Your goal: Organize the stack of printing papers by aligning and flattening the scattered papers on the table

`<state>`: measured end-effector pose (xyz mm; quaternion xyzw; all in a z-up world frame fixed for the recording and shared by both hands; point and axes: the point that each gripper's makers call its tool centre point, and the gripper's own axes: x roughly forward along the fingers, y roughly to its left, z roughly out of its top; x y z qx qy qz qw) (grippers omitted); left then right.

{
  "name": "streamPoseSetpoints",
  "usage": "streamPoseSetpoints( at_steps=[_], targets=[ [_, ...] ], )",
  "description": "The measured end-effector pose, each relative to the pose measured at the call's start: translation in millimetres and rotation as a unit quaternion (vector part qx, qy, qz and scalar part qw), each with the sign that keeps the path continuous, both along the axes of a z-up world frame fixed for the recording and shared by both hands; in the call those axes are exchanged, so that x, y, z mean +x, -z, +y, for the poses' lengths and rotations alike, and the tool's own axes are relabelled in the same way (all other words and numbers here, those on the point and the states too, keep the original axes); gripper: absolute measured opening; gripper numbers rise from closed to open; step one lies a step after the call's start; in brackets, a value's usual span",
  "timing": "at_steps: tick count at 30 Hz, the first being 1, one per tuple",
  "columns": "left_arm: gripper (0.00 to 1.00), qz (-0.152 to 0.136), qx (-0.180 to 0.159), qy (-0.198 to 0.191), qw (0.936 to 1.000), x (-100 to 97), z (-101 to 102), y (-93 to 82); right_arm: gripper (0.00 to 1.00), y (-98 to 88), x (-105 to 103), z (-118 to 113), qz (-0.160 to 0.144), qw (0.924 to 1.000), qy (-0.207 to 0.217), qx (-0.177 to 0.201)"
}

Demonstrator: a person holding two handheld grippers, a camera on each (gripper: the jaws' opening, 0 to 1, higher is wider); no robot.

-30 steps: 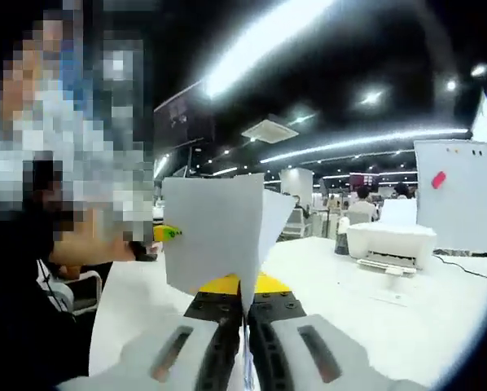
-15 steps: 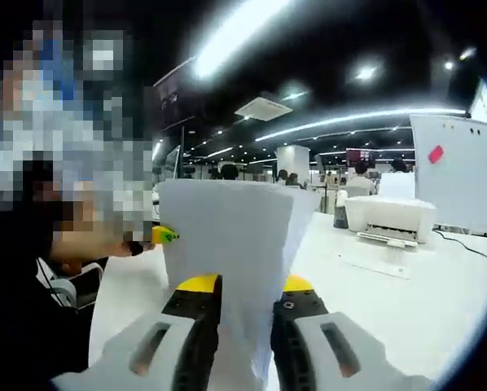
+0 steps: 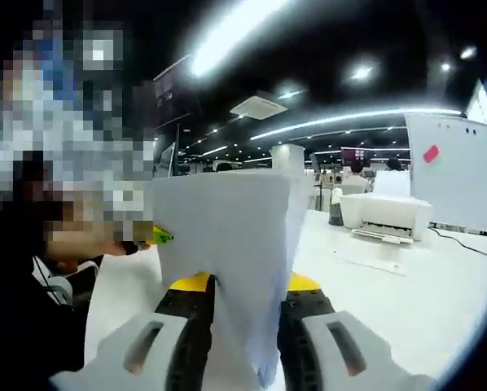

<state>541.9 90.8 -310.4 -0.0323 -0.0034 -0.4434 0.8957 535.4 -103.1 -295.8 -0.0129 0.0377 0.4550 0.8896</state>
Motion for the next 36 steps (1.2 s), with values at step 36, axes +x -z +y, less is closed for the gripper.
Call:
streamPoseSetpoints(
  at_steps=[36],
  targets=[
    [0.07,-0.019,0.018,0.039,0.9989,-19.1,13.8,-14.0,0.00,-25.5,-23.6,-23.2,-0.005,0.9954,-0.042,0.086]
  ],
)
